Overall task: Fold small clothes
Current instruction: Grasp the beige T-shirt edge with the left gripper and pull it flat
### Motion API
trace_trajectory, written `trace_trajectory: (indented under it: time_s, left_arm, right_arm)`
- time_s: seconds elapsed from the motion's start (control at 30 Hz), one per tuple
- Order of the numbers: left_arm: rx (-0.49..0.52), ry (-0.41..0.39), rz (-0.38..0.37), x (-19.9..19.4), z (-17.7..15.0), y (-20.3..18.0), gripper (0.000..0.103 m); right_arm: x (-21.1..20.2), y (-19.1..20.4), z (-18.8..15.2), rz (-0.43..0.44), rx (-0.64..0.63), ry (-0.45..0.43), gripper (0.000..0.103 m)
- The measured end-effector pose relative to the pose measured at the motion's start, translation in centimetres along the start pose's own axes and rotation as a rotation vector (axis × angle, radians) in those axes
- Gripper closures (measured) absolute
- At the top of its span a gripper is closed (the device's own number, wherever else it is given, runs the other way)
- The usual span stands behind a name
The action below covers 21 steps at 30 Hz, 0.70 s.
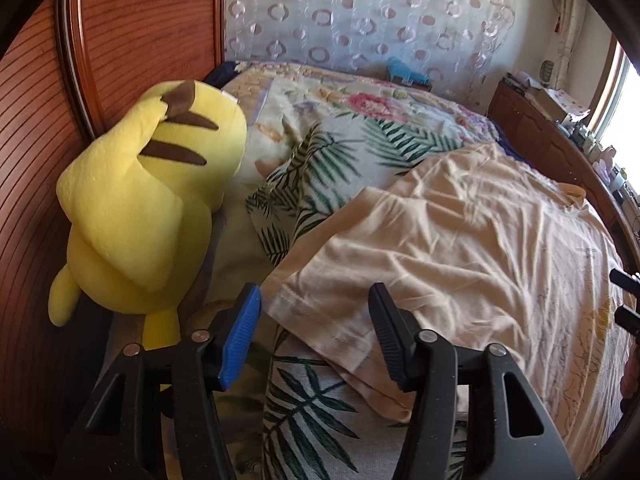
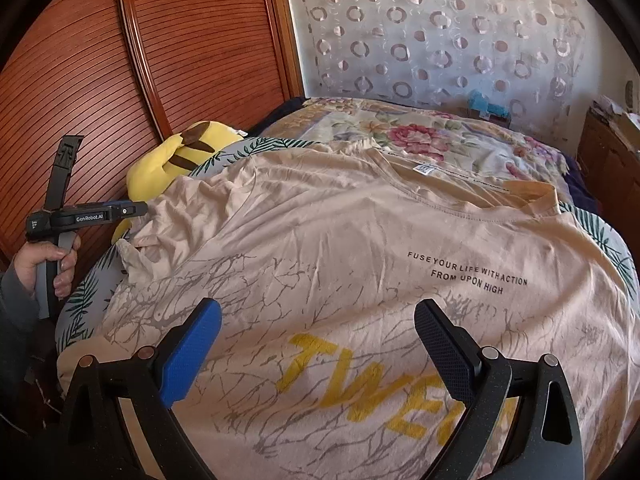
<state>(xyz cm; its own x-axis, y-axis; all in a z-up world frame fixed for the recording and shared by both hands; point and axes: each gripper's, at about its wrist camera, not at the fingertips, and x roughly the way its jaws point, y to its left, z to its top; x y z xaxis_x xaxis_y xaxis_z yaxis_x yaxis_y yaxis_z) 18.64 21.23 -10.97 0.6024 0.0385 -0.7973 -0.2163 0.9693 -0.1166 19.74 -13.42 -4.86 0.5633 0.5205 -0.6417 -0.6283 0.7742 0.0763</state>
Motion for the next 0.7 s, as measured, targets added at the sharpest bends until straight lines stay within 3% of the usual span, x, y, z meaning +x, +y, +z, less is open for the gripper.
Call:
trace_trajectory:
  time_s: [0.23, 0.27, 0.3, 0.37, 0.53, 0.7]
  left_arm:
    - [0.013, 0.027, 0.000, 0.6, 0.1, -0.1, 0.061]
    - [0.026, 0.026, 0.003, 0.5, 0.1, -0.3, 0.072]
    - [0.040, 0.025, 0.013, 0.5, 0.2, -0.6, 0.075]
    - [0.078, 0.016, 0.074, 0.1, 0.4, -1.3, 0.095]
    - [0.118, -0.043, 0.054, -2.6, 1.5, -3.1, 0.098]
    - [0.183, -0.087, -0.063, -4.9, 3.3, -7.3, 0.098]
  right_arm:
    - [2.0, -0.4, 1.3, 0.047, -0.009, 0.041, 0.006]
    - [2.1, -0.4, 1.3, 0.053, -0.009, 0.045, 0.006]
    - [2.3, -0.6, 1.5, 0.058, -0.009, 0.048, 0.006]
    - [2.5, -0.8, 1.6, 0.071, -0.009, 0.047, 0.006]
    - [3.6, -1.7, 2.0, 0.076, 0.001, 0.041, 0.006]
    - [2.7, -2.7, 1.5, 0.070, 0.046, 0.024, 0.006]
